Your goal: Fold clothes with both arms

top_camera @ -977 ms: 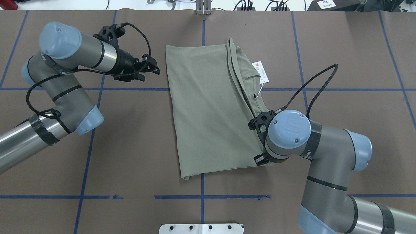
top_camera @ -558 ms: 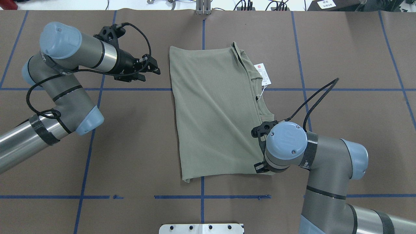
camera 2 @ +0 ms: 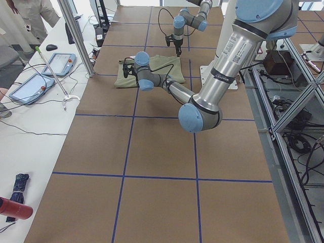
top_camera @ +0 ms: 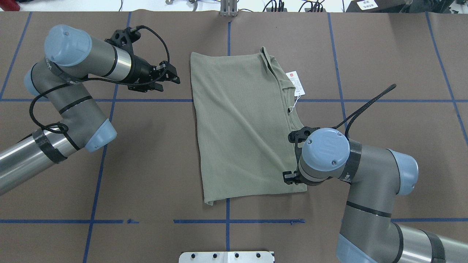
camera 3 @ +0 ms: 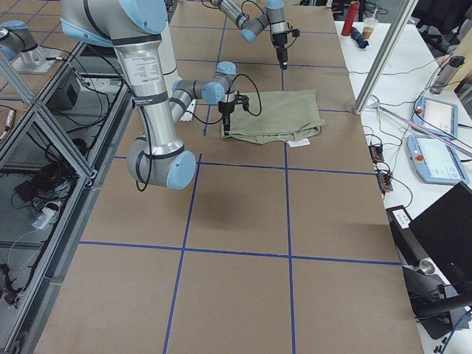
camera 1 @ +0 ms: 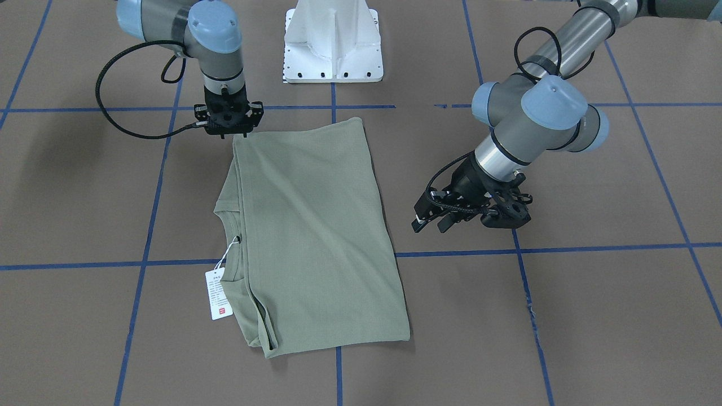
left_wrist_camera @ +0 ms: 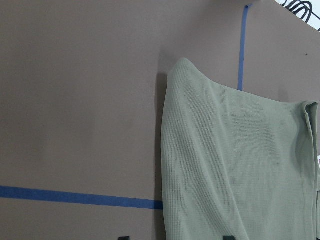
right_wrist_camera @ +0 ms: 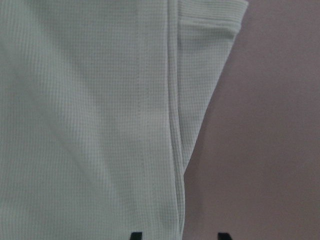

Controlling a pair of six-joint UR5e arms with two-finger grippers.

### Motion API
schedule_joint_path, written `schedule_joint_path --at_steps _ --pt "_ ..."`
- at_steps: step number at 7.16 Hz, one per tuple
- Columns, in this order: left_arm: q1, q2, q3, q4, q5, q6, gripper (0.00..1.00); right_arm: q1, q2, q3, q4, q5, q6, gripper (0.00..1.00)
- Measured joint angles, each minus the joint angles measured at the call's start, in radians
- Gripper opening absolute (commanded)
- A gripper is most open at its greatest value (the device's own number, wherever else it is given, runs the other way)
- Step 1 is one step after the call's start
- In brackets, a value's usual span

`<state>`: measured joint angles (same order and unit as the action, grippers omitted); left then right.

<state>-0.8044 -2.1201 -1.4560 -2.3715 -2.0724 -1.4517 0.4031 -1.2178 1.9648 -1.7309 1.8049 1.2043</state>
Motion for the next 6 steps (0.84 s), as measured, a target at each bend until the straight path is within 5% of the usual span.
schedule_joint_path --at_steps 2,4,6 --pt "0.000 0.000 0.000 0.000 0.000 0.000 0.70 0.007 0.016 -0.006 0.012 -0.026 0.291 0.77" --pt "0.001 -0.001 0.001 0.000 0.000 0.000 0.70 -0.005 0.016 -0.061 0.145 -0.053 0.620 0.80" --pt "0.001 0.000 0.001 0.000 0.000 0.001 0.69 -0.016 0.010 -0.109 0.241 -0.067 0.741 0.81"
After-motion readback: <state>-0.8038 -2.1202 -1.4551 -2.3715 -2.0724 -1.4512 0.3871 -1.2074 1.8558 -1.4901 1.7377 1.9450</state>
